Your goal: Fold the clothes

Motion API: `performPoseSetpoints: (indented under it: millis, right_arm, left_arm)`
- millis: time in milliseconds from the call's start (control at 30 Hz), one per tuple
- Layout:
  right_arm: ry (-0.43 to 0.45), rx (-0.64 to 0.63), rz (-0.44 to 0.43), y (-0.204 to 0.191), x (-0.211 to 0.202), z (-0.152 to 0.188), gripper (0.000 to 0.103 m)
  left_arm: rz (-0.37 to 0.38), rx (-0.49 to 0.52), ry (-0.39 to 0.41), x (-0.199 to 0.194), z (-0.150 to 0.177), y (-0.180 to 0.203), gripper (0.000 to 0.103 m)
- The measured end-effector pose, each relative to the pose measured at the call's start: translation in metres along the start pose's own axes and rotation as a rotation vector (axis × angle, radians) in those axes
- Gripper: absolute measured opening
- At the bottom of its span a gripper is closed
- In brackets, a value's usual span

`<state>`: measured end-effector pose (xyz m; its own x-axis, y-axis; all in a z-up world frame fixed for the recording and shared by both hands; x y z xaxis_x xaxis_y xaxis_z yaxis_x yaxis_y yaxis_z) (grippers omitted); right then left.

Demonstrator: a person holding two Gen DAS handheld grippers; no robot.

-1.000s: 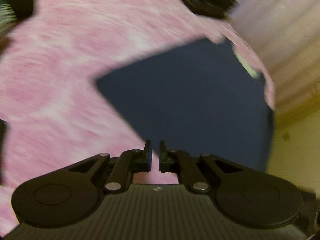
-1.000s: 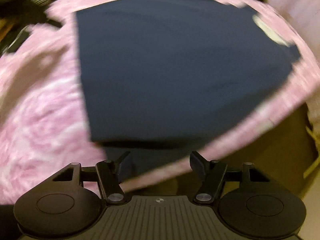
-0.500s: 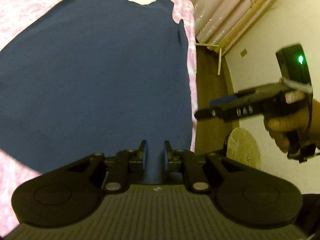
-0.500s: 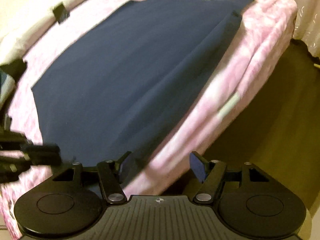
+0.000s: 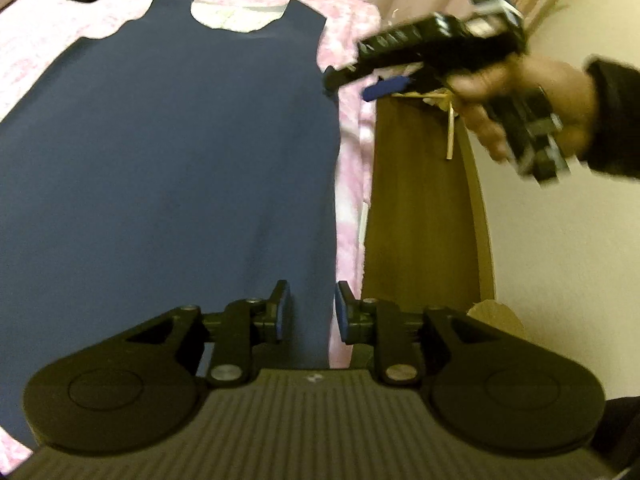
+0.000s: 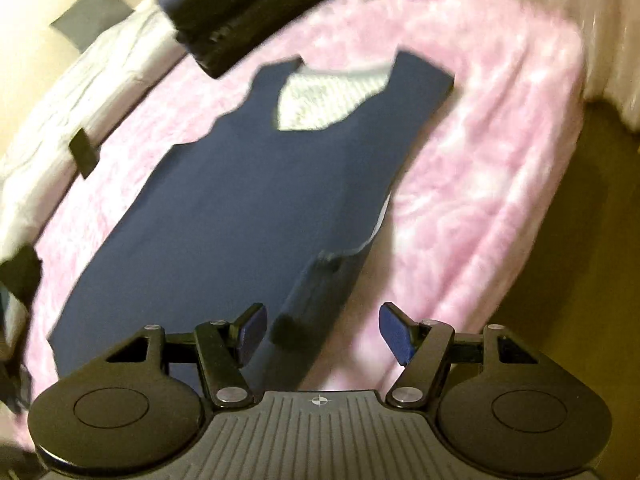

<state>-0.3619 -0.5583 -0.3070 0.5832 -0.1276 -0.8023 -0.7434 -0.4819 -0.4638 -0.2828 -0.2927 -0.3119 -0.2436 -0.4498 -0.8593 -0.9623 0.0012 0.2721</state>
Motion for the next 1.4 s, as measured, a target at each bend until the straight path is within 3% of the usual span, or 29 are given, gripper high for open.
performPoseSetpoints:
  millis: [33,67,100,267,367,467,500,567,667,867,1000,1033,1100,1167,1200,1233,1400]
  right_arm:
    - [-0.021,0.018,-0.026,0.005,0.009,-0.006,0.061]
    - [-0.043,0.016,-0.04,0.01,0.014,-0.01,0.003]
    - [-0.061,0.012,-0.045,0.015,0.019,-0.013,0.001]
    - [-0.057,0.063,-0.028,0.061,0.015,-0.017,0.001]
    - [-0.033,0.066,-0.023,0.06,0.013,-0.007,0.001]
    - [0.021,0.062,0.054,0.052,0.002,0.003,0.017]
    - [0.037,0.044,0.093,0.046,-0.003,0.007,0.034]
    - [0.076,-0.009,0.153,0.029,-0.019,0.025,0.051]
    - [0.092,-0.052,0.143,-0.001,-0.044,0.061,0.051]
    - [-0.131,-0.031,-0.081,-0.076,-0.048,0.174,0.051]
    - [-0.235,0.0,-0.147,-0.108,-0.028,0.229,0.051]
    - [-0.239,0.012,-0.149,-0.112,-0.022,0.236,0.05]
    - [-0.24,0.048,-0.14,-0.117,-0.012,0.241,0.034]
    - [-0.238,0.088,-0.121,-0.118,-0.002,0.242,0.028]
    - [-0.241,0.098,-0.109,-0.118,0.0,0.24,0.006]
    - [-0.246,0.101,-0.093,-0.118,0.003,0.238,0.0]
    - [-0.275,0.061,-0.019,-0.108,-0.002,0.243,0.0]
  left_arm:
    - [-0.005,-0.01,-0.005,0.003,-0.001,-0.001,0.019]
    - [-0.011,-0.02,-0.009,0.005,-0.002,-0.001,0.019]
    - [-0.016,-0.03,-0.014,0.008,-0.003,-0.002,0.019]
    - [-0.06,-0.115,-0.013,-0.012,0.014,-0.017,0.019]
    - [-0.118,-0.172,-0.035,-0.028,0.041,-0.033,0.019]
    - [-0.181,-0.202,-0.071,-0.041,0.069,-0.051,0.019]
    - [-0.197,-0.208,-0.081,-0.044,0.077,-0.058,0.019]
    - [-0.214,-0.204,-0.091,-0.048,0.092,-0.068,0.019]
    - [-0.224,-0.178,-0.09,-0.053,0.11,-0.075,0.019]
    - [-0.168,-0.118,-0.038,-0.069,0.135,-0.066,0.019]
    - [-0.125,-0.035,-0.029,-0.074,0.148,-0.055,0.019]
    - [-0.118,-0.025,-0.028,-0.073,0.148,-0.054,0.019]
    - [-0.108,-0.01,-0.024,-0.073,0.151,-0.053,0.02]
    - [-0.106,-0.005,-0.014,-0.078,0.155,-0.056,0.02]
    - [-0.106,-0.006,-0.008,-0.081,0.158,-0.058,0.02]
    - [-0.107,-0.01,-0.002,-0.083,0.16,-0.059,0.02]
    - [-0.113,0.008,0.015,-0.085,0.16,-0.06,0.02]
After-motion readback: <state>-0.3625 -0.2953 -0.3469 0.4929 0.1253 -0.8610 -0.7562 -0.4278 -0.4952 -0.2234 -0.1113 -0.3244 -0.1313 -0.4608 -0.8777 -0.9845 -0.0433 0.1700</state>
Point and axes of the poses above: each gripper's, at about its wrist camera, not at the fingertips, and x roughly the way its jaws point, y to its right, z to its underside, the point moved 3 cm from there along x, roughly the way its jaws point, and after that the axes turned 4 degrees about -z, right-handed, at the moved point
